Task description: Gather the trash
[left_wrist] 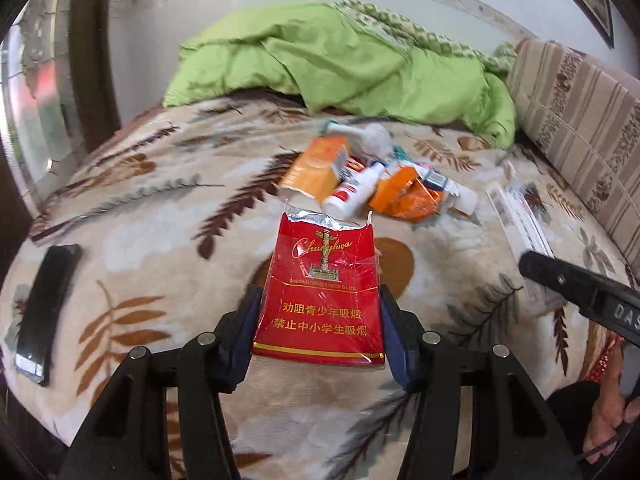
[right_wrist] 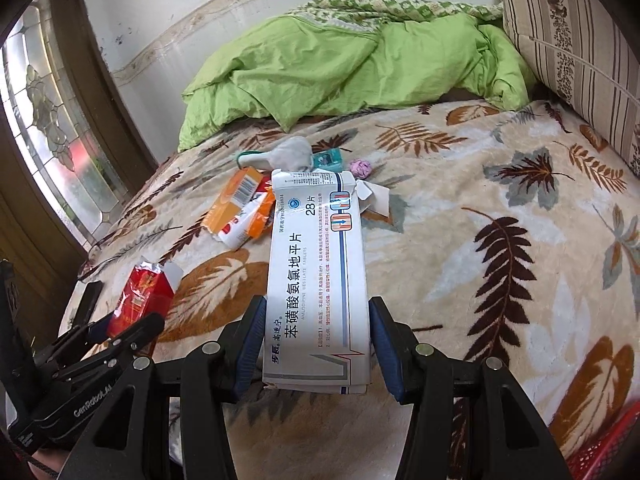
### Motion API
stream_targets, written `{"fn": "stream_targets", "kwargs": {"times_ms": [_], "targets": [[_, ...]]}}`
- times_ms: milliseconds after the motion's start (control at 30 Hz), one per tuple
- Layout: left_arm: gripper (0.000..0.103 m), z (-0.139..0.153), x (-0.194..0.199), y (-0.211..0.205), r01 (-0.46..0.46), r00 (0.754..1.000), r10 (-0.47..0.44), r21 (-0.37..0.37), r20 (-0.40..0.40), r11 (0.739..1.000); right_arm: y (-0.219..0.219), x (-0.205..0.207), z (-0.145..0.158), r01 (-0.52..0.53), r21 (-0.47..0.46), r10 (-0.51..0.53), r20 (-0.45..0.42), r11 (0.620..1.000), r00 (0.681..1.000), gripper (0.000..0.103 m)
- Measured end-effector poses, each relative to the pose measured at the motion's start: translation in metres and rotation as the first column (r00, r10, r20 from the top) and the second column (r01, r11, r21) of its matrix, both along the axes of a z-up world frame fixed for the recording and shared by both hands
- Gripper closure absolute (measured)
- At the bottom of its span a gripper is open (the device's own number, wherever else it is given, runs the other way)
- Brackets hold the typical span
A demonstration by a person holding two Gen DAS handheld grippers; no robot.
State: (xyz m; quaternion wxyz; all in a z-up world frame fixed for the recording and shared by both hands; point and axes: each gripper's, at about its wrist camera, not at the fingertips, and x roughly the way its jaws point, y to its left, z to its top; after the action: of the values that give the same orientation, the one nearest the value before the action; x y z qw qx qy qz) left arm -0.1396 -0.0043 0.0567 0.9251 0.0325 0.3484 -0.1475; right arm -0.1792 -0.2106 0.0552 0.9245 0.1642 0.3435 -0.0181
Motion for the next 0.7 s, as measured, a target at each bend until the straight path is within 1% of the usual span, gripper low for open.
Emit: {"fn": "stream_targets", "kwargs": {"times_ms": [67, 267, 333, 433, 700], "targets": [[0.049, 0.002, -0.001, 0.002, -0.015, 1.0, 0.015, 0.0, 0.012, 1.0, 0.003, -0.005, 0.0, -0.006, -0.004, 0.006, 0.0, 1.0, 1.0, 0.048], [0.049, 0.003, -0.009, -0.006, 0.002, 1.0, -0.003, 0.029, 0.024, 1.0, 0.01, -0.01, 0.001, -0.021, -0.028, 0.021, 0.005, 0.999, 1.0, 0.048], [0.049, 0.004, -0.011, -0.009, 0.003, 0.999, -0.004, 0.04, 0.035, 0.999, 0.009, -0.011, 0.001, -0.019, -0.021, 0.019, 0.004, 1.0, 1.0, 0.048], [0.049, 0.006, -0.013, -0.009, 0.001, 0.999, -0.002, 0.036, 0.04, 0.999, 0.006, -0.01, 0.0, -0.013, -0.011, 0.013, 0.001, 1.0, 1.0, 0.048], [0.049, 0.008, -0.015, -0.009, -0.001, 1.0, 0.0, 0.048, 0.028, 0.999, 0.006, -0.012, 0.001, -0.012, -0.017, 0.012, 0.003, 1.0, 1.0, 0.048]]}}
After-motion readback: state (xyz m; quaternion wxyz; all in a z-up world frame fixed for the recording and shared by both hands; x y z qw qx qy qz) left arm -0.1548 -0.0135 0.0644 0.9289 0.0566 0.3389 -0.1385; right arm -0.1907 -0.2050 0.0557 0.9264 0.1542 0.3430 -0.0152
